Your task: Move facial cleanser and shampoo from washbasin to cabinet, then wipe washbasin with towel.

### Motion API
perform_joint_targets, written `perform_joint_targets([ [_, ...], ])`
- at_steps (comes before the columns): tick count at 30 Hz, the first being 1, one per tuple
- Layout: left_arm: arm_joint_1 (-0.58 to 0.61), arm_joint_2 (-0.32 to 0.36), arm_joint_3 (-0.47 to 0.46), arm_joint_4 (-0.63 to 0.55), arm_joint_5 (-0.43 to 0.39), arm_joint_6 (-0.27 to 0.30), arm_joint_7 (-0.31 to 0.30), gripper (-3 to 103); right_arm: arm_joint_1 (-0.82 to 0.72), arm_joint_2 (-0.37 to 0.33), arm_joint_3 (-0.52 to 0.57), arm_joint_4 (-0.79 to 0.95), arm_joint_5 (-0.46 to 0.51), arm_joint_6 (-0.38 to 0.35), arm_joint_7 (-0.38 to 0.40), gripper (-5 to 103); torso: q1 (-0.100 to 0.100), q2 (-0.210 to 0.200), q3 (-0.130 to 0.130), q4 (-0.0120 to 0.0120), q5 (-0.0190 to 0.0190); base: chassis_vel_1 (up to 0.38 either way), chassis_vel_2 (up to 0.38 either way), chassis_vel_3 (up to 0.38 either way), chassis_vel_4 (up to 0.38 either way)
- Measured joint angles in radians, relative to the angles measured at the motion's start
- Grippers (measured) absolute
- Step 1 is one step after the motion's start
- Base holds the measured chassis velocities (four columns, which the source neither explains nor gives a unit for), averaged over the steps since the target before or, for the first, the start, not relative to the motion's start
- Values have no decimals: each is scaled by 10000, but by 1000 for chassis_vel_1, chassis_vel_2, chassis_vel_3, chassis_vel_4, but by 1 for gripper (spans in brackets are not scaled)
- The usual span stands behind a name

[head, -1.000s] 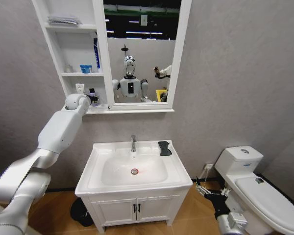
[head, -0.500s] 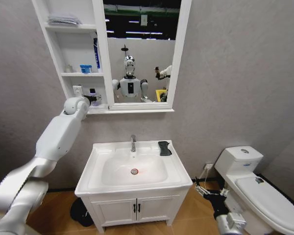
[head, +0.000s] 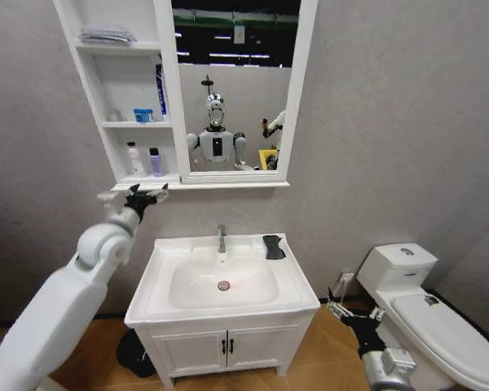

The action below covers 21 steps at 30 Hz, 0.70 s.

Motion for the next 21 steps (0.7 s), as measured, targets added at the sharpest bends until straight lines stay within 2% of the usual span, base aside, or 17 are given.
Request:
perform_joint_targets([
  [1,0,0,0,0,0,0,0,100,0,0,0,0,0,0,0,100,0,0,0,0,0,0,0,0,0],
  [2,1438,-626,-980,-396,983,-245,893,100,1,-76,83,79,60,-90,-42,100,0,0,0,3,-3,0,0,0,0],
  [4,3603,-1828,-2226,-966,2172,-725,2090,100,62,-167,183,137,116,-211,-124,100,-3,1,-1,8,6,0,0,0,0],
  [5,4436,-2343,-2570,-1137,2500,-987,2405,100,101,-203,218,159,151,-259,-144,100,-3,1,-1,9,3,0,0,0,0],
  [6,4436,-2343,-2570,-1137,2500,-987,2405,100,101,-203,218,159,151,-259,-144,100,-3,1,-1,9,3,0,0,0,0],
  [8,6033,-3648,-3308,-1476,3309,-1783,3157,100,194,-304,250,165,206,-380,-166,100,-4,2,-1,9,10,0,0,0,0],
  [9,6033,-3648,-3308,-1476,3309,-1783,3157,100,194,-304,250,165,206,-380,-166,100,-4,2,-1,9,10,0,0,0,0],
  [11,7064,-4545,-3988,-1536,3667,-2696,3697,100,221,-384,258,162,214,-396,-167,100,-3,1,0,5,7,0,0,0,0],
  [15,7651,-4952,-4484,-1687,3338,-3188,3841,100,93,-412,259,182,238,-387,-175,100,0,1,0,6,9,0,0,0,0],
  [21,7419,-5037,-4418,-1933,3386,-3180,3690,100,-1,-384,174,215,237,-358,-179,100,1,-1,1,2,6,0,0,0,0],
])
